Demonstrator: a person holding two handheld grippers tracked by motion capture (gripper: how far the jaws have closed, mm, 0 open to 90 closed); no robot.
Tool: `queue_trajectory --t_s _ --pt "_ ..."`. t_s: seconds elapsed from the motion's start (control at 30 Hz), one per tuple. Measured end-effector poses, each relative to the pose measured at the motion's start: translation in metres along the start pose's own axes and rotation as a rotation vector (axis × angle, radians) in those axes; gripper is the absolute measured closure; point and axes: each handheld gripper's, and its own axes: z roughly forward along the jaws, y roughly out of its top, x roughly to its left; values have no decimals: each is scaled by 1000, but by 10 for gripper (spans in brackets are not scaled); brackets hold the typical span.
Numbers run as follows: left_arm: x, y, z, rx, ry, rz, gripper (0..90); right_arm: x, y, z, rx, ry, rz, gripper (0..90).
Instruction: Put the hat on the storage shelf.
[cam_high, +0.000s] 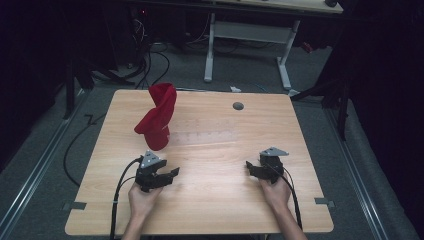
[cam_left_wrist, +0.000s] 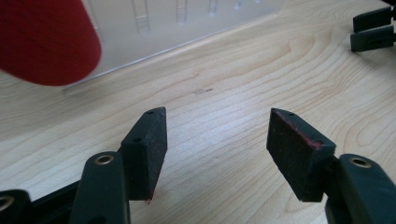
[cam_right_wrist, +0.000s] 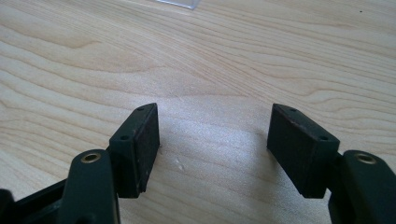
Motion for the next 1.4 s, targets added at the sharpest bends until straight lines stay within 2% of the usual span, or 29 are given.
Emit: queue_trajectory --t_s 0.23,0.33,0.6,1.0,1.07,1.2,1.4 --pt "-2 -12 11 38 22 33 379 0 0 0 0 1 -1 345" --pt "-2 -16 15 48 39 63 379 0 0 0 0 1 -2 345" --pt "0 -23 23 67 64 87 374 0 0 0 0 2 -1 344" --pt "-1 -26 28 53 84 119 358 1 0 0 1 4 -2 344" --pt "-3 -29 29 58 92 152 340 1 0 0 0 4 -3 343" --pt "-3 -30 29 62 92 152 300 1 0 0 0 4 -1 344" --pt "-3 -30 29 61 96 149 290 1 0 0 1 4 -2 344"
